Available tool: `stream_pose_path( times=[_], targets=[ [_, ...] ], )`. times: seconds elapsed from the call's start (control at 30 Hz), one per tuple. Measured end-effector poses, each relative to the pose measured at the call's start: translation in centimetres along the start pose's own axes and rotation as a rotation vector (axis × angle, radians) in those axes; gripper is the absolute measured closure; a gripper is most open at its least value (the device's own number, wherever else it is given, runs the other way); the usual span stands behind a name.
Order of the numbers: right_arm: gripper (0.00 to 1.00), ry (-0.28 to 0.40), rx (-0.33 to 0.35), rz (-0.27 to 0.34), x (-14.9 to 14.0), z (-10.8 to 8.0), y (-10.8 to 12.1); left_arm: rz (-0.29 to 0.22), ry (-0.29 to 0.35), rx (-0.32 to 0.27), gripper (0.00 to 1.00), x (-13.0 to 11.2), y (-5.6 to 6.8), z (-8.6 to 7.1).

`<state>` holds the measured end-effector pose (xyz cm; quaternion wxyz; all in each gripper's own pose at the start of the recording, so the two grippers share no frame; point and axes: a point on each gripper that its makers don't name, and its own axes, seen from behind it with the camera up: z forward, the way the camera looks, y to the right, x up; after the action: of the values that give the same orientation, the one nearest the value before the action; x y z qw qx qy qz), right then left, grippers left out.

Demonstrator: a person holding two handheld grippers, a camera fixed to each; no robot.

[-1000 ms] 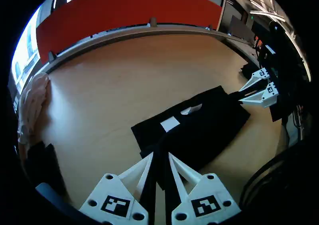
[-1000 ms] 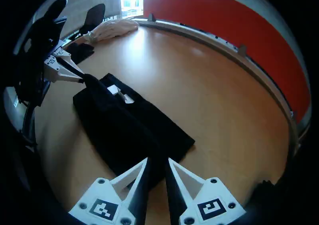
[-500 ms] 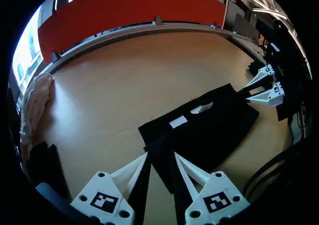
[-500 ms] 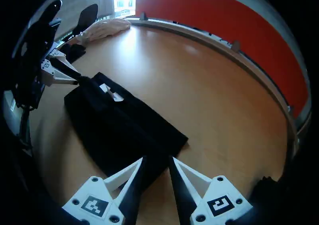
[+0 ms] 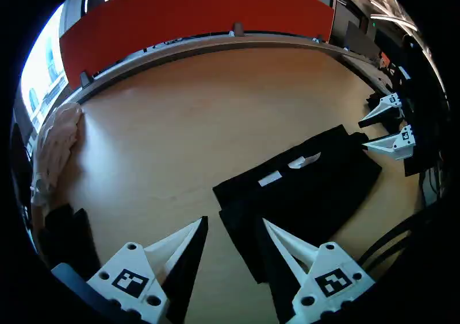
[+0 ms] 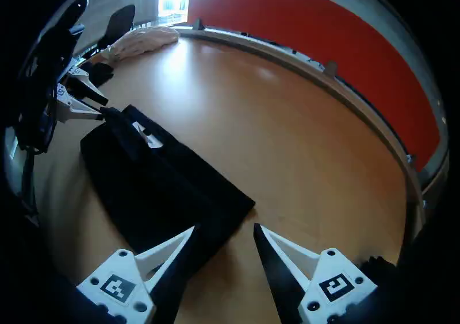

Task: Fold towel

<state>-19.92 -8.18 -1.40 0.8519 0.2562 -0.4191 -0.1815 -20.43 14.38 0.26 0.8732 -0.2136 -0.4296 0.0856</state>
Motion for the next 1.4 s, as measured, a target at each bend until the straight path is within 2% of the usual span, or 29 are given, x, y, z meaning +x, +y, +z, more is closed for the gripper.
stream_pose_path(
  times=[0.4,0.47,0.53,0.77,1.07,1.4],
  targets=[
    [0.22,0.029,-0.042,0.01,1.0,0.1,1.3,0.005,0.02,0.026,0.39,1.0,-0.9,-0.1],
    [0.13,0.035,-0.049,0.01,1.1,0.0,1.4,-0.001,0.025,0.029,0.39,1.1,-1.0,-0.2],
    [0.1,0.04,-0.054,0.013,1.1,0.0,1.6,-0.008,0.029,0.032,0.39,1.2,-1.2,-0.4],
    [0.1,0.051,-0.054,0.027,1.2,-0.3,1.5,-0.023,0.036,0.025,0.39,1.3,-1.1,-0.7],
    [0.1,0.057,-0.049,0.02,0.9,-0.8,1.1,0.0,0.056,0.015,0.39,1.4,-0.7,-1.0],
    [0.1,0.061,-0.048,0.026,0.4,-1.9,0.3,-0.02,0.08,-0.017,0.39,1.4,0.4,-1.7]
  ],
)
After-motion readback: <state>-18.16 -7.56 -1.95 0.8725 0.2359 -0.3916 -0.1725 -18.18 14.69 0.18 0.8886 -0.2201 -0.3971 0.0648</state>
